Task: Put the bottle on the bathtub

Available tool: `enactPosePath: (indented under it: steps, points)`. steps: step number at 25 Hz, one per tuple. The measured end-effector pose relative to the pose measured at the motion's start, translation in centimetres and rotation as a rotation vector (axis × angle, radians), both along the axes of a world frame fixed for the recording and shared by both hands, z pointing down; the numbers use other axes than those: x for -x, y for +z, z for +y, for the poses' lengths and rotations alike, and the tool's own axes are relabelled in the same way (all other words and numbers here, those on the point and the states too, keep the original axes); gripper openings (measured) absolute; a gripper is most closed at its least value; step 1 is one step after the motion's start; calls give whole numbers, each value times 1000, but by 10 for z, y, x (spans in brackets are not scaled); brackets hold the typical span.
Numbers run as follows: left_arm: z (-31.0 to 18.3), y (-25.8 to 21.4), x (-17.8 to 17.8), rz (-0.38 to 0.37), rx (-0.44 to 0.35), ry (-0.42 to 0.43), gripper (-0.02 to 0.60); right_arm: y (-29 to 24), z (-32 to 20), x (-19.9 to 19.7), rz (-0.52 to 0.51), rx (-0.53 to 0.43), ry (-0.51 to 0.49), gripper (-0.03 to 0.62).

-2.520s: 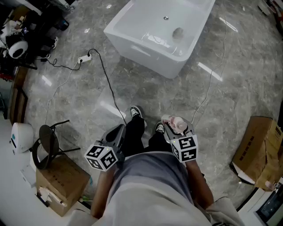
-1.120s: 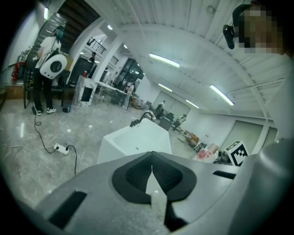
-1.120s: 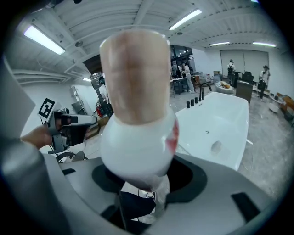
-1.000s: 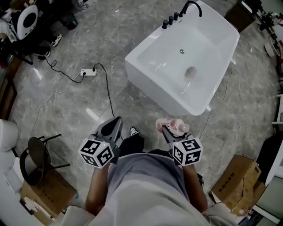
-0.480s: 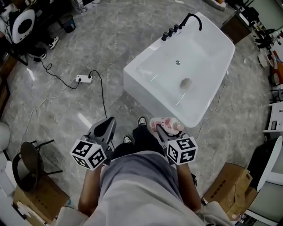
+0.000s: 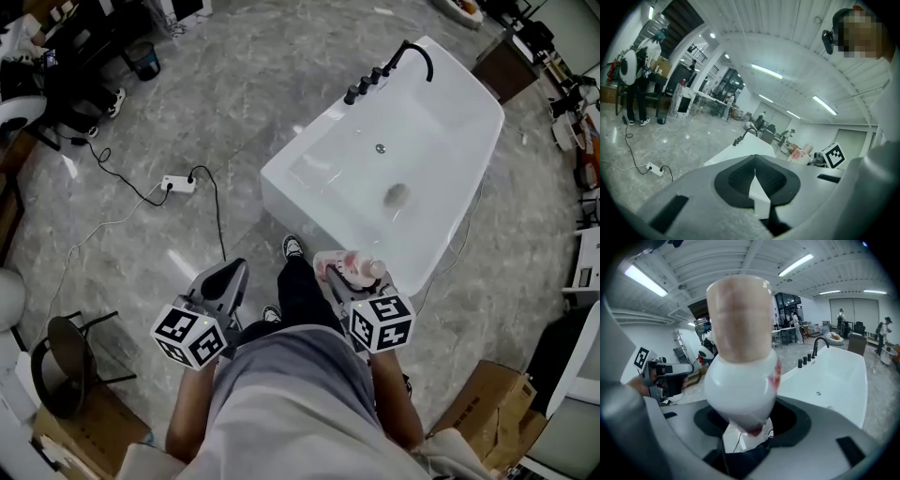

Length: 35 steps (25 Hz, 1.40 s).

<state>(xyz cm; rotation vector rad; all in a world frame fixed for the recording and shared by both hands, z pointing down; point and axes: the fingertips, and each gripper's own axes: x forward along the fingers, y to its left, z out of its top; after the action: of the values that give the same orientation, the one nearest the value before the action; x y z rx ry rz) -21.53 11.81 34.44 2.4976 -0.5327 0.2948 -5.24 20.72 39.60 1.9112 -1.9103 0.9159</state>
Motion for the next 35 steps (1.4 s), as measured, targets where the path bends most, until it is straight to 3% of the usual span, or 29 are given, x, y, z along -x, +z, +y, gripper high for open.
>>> enactPosePath:
  steps: [9, 24, 35]
  points:
    - [-70, -6, -66, -24, -17, -4, 5, 10, -79, -55, -15, 3, -45, 222]
    - [-163, 4, -168, -95, -7, -74, 5, 39, -202, -150, -31, 24, -205, 222]
    - [-183, 20, -182, -124, 34, -160, 5, 69, -247, -182, -25, 46, -274, 222]
